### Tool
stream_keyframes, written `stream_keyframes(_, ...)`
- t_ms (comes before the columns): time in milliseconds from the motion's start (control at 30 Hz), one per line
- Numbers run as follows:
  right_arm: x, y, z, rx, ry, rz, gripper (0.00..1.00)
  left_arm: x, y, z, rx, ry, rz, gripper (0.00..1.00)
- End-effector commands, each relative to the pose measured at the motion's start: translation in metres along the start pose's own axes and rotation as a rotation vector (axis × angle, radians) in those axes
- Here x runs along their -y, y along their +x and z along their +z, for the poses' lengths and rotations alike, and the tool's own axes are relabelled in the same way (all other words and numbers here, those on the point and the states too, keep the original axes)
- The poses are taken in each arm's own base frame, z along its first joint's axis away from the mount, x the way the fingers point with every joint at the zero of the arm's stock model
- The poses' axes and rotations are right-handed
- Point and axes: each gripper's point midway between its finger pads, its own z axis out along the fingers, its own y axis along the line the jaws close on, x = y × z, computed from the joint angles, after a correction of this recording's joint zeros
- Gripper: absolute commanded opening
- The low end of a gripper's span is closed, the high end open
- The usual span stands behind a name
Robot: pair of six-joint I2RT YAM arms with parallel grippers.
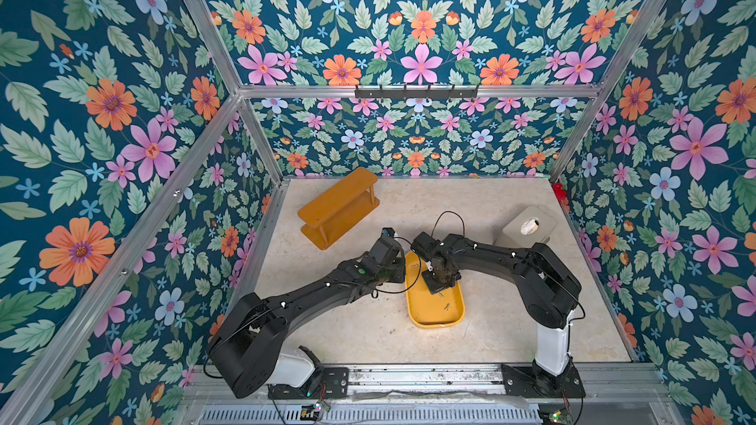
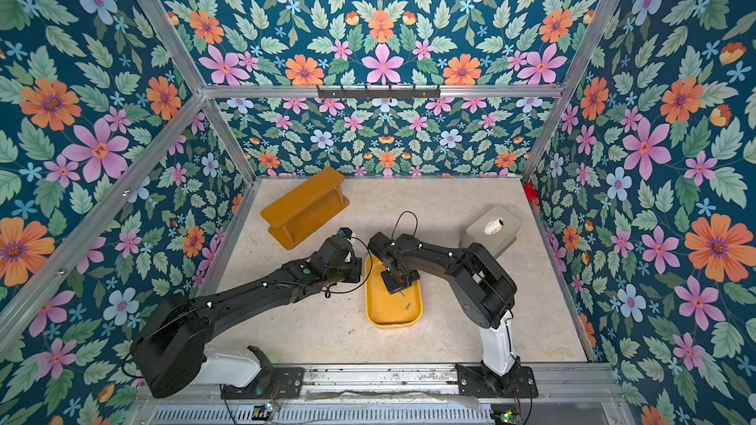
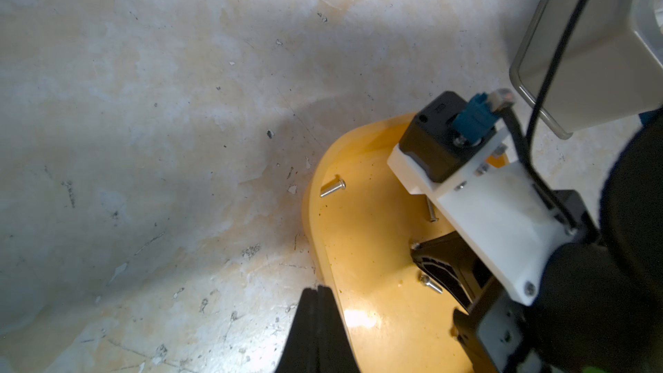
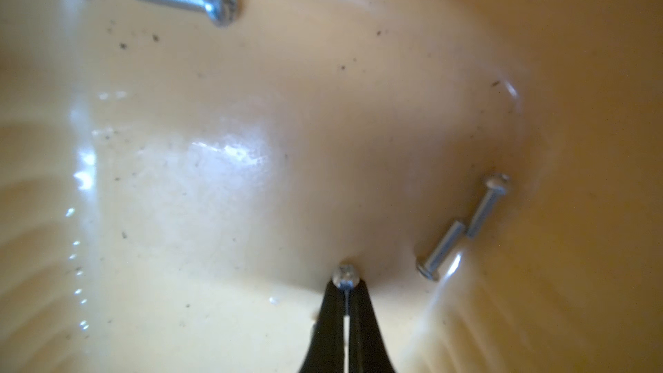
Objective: Take out the screws from the storage box
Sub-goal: Pick up the screw from the storage box, then place the screw at the center of the board.
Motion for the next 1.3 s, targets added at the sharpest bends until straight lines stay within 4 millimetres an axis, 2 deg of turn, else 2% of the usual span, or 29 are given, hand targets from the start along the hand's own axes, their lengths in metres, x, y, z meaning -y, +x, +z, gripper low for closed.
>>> stream_keyframes(0, -0.002, 0.009, 0.016, -0.036, -0.022, 0.024, 0.0, 0.001, -0.004, -0.005, 0.008, -0.001, -0.002, 0.0)
stream_keyframes(233, -0.007, -0.016, -0.033, 0.118, -0.076, 0.041, 0.0, 0.012, -0.008, -0.01, 0.019, 0.014, 0.001, 0.0)
stream_keyframes(367, -0.005, -0.022, -0.055, 0.176, -0.095, 0.053, 0.0, 0.021, -0.01, -0.009, 0.019, 0.026, 0.012, 0.0)
stream_keyframes(533, 0.01, -0.013, -0.083, 0.223, -0.109, 0.098, 0.0, 0.037, -0.017, -0.009, 0.031, 0.059, 0.019, 0.0)
stream_keyframes(633, 0.03, -0.001, -0.103, 0.269, -0.122, 0.157, 0.0, 0.049, -0.018, -0.005, 0.028, 0.08, 0.03, 0.05)
stream_keyframes(733, 0.055, 0.015, -0.112, 0.301, -0.118, 0.231, 0.0, 0.067, -0.016, 0.005, 0.016, 0.113, 0.05, 0.12)
stream_keyframes(833, 0.079, 0.031, -0.109, 0.309, -0.109, 0.314, 0.0, 0.086, -0.011, 0.022, -0.018, 0.135, 0.079, 0.23)
stream_keyframes(967, 0.099, 0.049, -0.086, 0.259, -0.074, 0.395, 0.0, 0.097, -0.005, 0.052, -0.038, 0.144, 0.091, 0.27)
stream_keyframes(1100, 0.099, 0.057, -0.057, 0.192, -0.06, 0.413, 0.0, 0.104, 0.006, 0.086, -0.092, 0.146, 0.083, 0.28)
stream_keyframes(1267, 0.091, 0.058, -0.033, 0.137, -0.08, 0.414, 0.0, 0.111, 0.011, 0.105, -0.115, 0.152, 0.074, 0.29)
